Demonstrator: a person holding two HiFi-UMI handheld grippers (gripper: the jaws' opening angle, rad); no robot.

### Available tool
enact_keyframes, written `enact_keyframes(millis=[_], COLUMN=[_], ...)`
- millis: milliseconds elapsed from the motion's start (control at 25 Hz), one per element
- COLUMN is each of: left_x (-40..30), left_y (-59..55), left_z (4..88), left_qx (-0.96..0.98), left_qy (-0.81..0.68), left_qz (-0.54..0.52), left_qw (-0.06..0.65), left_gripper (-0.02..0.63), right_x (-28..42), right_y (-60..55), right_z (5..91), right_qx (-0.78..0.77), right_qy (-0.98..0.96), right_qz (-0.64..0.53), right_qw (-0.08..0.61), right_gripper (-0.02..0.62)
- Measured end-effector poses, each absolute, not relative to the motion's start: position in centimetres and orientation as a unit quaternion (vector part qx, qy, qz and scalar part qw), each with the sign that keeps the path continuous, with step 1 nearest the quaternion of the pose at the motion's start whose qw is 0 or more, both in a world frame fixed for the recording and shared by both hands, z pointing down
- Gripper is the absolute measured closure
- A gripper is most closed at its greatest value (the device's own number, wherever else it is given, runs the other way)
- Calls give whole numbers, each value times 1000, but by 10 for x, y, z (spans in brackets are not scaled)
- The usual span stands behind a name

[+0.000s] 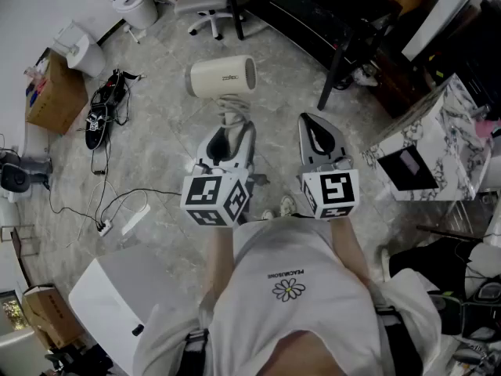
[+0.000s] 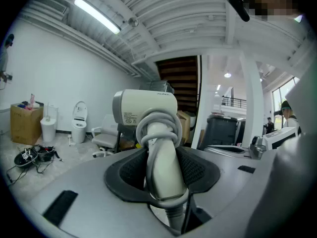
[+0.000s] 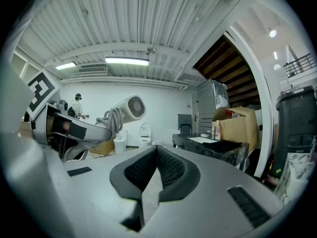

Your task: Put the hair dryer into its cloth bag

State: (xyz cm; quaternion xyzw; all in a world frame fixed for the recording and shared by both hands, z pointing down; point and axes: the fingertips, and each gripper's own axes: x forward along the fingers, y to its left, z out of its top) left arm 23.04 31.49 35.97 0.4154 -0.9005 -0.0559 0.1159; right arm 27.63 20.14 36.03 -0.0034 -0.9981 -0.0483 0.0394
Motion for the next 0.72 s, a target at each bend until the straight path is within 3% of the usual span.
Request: enact_keyframes(millis=[720], left_x=[205], left_y=[297], left_z=[364], left_qx=[384], left_qy=[-911], left_qz=[-80], left_qw=[126], left_gripper=[425], right_x=[265], right_y=[168], right_z=[369], right_qx=[-36], right_qy=[-997], right_qz=[-53], right_qw=[31], right_gripper=[583])
